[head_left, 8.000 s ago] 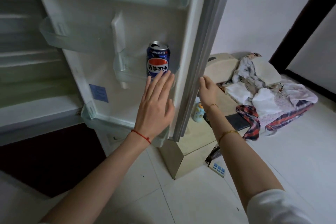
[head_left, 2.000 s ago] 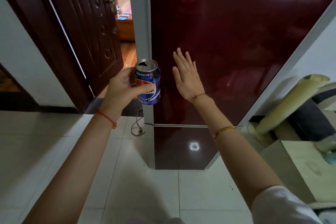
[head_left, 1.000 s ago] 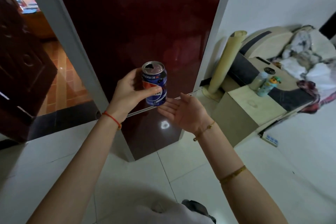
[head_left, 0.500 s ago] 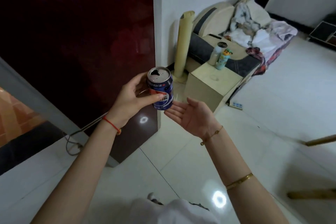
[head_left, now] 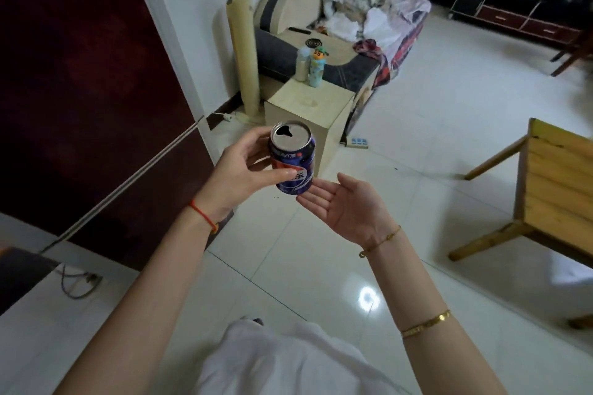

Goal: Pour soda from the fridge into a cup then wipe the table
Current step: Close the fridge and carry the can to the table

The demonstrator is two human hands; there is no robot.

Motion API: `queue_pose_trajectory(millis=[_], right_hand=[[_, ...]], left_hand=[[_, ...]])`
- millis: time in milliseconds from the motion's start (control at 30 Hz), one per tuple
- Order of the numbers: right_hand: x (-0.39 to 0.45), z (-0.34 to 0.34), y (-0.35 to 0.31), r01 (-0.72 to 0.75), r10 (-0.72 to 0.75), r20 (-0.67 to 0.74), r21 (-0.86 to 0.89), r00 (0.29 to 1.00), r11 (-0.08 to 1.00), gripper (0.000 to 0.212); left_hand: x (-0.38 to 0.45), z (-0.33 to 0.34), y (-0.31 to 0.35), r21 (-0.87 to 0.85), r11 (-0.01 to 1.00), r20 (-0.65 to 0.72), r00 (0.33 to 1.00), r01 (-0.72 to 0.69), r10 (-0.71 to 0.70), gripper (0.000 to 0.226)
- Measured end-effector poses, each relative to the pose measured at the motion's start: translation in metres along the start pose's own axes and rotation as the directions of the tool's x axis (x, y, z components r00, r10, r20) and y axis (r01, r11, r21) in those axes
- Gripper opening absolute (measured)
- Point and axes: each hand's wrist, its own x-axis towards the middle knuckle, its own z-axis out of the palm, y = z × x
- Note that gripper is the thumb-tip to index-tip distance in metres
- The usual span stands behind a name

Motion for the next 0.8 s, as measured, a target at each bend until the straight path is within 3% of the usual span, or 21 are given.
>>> queue_pose_trajectory(millis=[467,800], right_hand=[[-0.188,-0.181,-0.006,0.185,-0.143,-0.228,0.173,0.963,0.967,0.058],[-0.289,-0.279,-0.016,0.407,-0.267,-0.4,0.322,0.877,0.855,0.058]], left_hand=[[-0.059,0.233,0.019,-0.096,0.994,0.253,0.967,0.046,-0.02,0.065],[-0.059,0.378,0.038,-0.051,0.998,0.505,0.863,0.035,-0.005,0.067]])
